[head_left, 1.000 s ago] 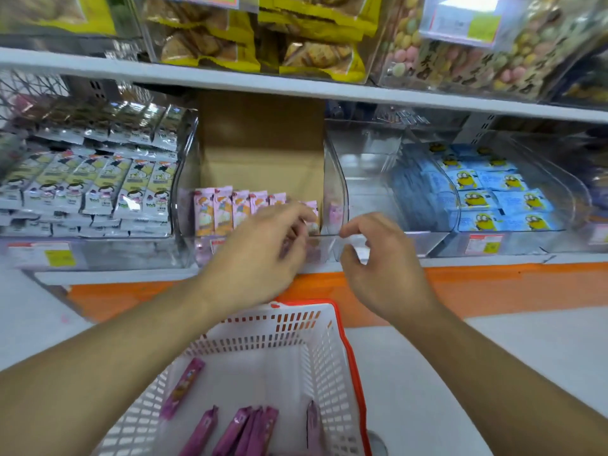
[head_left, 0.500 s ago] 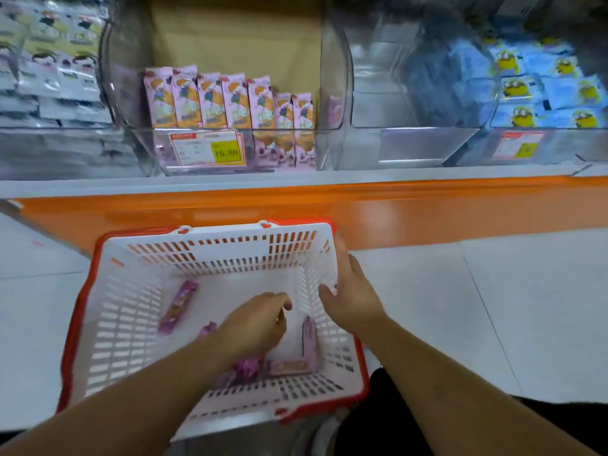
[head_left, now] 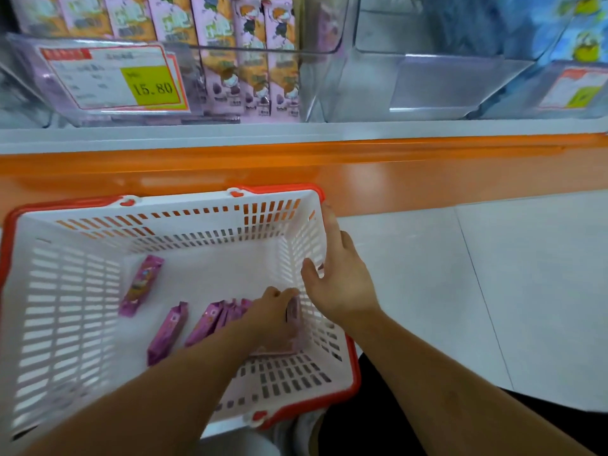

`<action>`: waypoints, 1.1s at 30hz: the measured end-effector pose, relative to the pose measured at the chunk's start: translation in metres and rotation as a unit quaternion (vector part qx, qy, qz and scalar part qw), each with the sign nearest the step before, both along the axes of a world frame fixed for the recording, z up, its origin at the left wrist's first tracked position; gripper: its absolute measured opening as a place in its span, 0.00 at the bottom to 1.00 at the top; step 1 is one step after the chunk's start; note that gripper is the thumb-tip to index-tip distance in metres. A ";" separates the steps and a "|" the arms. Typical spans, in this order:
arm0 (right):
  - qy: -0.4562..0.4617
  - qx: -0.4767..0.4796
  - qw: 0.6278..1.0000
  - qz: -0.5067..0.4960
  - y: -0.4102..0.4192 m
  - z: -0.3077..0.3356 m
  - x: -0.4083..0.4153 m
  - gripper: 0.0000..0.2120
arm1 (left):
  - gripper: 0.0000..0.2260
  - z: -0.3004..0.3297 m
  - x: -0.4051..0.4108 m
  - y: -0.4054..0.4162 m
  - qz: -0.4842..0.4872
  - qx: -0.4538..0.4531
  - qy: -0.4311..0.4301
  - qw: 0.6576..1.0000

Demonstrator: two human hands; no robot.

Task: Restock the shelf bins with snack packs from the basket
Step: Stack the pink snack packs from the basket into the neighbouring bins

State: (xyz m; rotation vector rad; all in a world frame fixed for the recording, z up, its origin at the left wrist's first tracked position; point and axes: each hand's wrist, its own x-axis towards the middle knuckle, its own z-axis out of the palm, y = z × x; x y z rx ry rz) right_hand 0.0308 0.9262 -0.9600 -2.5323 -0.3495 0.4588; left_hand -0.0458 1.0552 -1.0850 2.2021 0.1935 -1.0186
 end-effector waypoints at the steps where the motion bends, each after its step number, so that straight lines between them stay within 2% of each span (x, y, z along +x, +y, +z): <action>1: 0.001 0.000 1.000 0.000 0.000 0.000 0.000 0.45 | 0.31 -0.001 -0.001 -0.002 0.010 -0.014 -0.007 1.000; 4: 0.003 -0.005 1.000 0.001 0.001 0.000 0.001 0.46 | 0.22 -0.002 -0.004 -0.004 0.062 -0.023 -0.036 0.997; 7: 0.007 -0.013 1.000 0.003 0.001 0.003 0.001 0.45 | 0.08 0.005 -0.006 -0.003 0.152 -0.005 -0.057 0.987; 9: 0.004 -0.018 1.000 0.003 0.001 0.004 0.001 0.46 | 0.06 0.013 -0.007 0.000 0.217 -0.015 -0.064 0.974; 13: 0.003 -0.035 0.999 0.002 0.003 0.003 0.000 0.46 | 0.08 0.040 -0.001 0.022 0.299 -0.062 -0.079 0.949; 17: 0.013 -0.035 0.999 -0.004 0.006 0.011 -0.003 0.45 | 0.19 0.097 0.011 0.057 0.283 -0.112 -0.078 0.949; 20: 0.047 -0.024 0.999 -0.003 0.008 0.028 -0.006 0.44 | 0.14 0.144 0.020 0.081 0.250 -0.111 -0.110 0.956; 23: 0.073 -0.103 0.992 0.018 0.013 0.054 0.001 0.44 | 0.09 0.198 0.028 0.097 0.232 -0.118 -0.161 0.952; 25: 0.070 -0.147 0.985 0.056 0.024 0.087 0.009 0.40 | 0.09 0.236 0.030 0.105 0.210 -0.123 -0.205 0.948; 27: 0.092 -0.101 0.987 0.087 0.038 0.131 0.021 0.30 | 0.09 0.274 0.029 0.112 0.185 -0.119 -0.243 0.945; 29: 0.136 0.006 0.985 0.109 0.051 0.178 0.029 0.24 | 0.09 0.307 0.028 0.117 0.185 -0.134 -0.274 0.934; 31: 0.154 0.120 0.972 0.130 0.057 0.220 0.031 0.24 | 0.08 0.335 0.026 0.120 0.198 -0.147 -0.298 0.922; 33: 0.130 0.183 0.961 0.161 0.058 0.250 0.030 0.27 | 0.10 0.355 0.026 0.120 0.222 -0.157 -0.325 0.906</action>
